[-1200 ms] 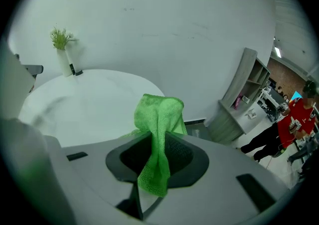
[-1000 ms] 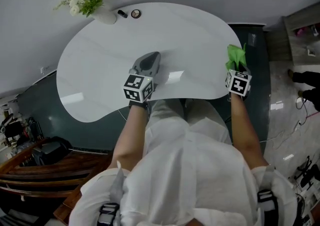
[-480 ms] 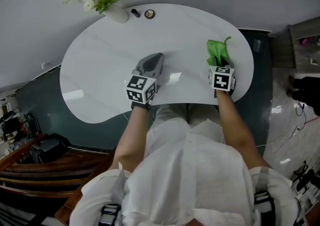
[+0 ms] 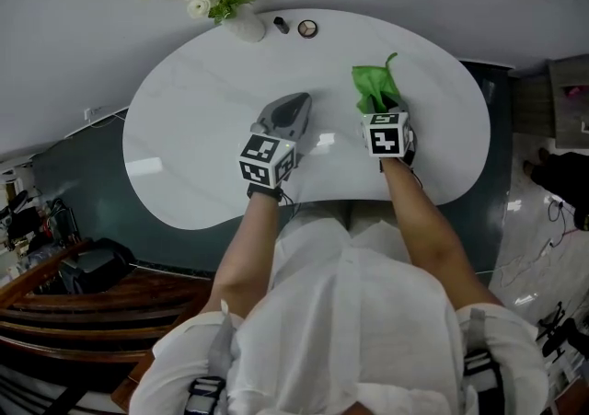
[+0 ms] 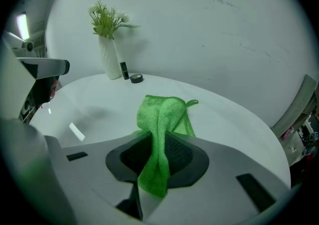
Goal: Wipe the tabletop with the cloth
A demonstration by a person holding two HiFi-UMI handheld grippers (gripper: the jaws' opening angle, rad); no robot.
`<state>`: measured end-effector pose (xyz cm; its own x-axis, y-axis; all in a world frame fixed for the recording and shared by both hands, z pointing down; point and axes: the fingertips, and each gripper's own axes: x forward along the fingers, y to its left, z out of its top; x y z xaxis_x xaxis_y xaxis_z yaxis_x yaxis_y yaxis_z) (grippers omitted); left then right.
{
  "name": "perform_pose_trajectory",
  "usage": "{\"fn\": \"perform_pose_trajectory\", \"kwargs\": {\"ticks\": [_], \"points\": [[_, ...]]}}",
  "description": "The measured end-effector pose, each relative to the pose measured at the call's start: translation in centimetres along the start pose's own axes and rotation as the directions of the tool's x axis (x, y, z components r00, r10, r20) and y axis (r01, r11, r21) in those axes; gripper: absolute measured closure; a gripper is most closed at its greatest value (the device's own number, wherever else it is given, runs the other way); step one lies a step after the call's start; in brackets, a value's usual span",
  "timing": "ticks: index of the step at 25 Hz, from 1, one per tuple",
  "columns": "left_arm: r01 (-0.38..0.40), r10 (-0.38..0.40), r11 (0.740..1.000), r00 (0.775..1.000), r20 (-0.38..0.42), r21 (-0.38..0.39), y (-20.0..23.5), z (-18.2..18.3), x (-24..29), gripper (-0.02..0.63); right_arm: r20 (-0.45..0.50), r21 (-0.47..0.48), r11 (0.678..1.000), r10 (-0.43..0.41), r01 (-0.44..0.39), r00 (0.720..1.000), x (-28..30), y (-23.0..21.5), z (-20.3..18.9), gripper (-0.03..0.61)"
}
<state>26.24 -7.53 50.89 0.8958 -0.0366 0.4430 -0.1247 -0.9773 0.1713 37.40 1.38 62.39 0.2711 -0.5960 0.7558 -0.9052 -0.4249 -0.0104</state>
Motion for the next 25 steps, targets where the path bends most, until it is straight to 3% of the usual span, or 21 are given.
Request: {"fn": "perform_pose_trajectory", "kwargs": {"ticks": [8, 15, 25], "points": [[0.026, -0.026, 1.0, 1.0, -0.016, 0.007, 2.3, 0.5, 0.2, 0.594, 0.015, -0.005, 1.0, 0.019, -0.019, 1.0, 3.8, 2.0, 5.0, 0.509], [0.046, -0.046, 0.999, 0.998, -0.033, 0.014, 2.7, 0.7, 1.1, 0.594, 0.045, -0.005, 1.0, 0.025, -0.025, 0.999, 6.3, 1.1, 8.5, 0.509], [0.07, -0.068, 0.997, 0.996, -0.048, 0.027, 1.2, 1.1, 3.9, 0.594, 0.06, 0.034, 0.999, -0.026, 0.024, 0.998, 6.1, -4.8, 7.9, 0.509]]}}
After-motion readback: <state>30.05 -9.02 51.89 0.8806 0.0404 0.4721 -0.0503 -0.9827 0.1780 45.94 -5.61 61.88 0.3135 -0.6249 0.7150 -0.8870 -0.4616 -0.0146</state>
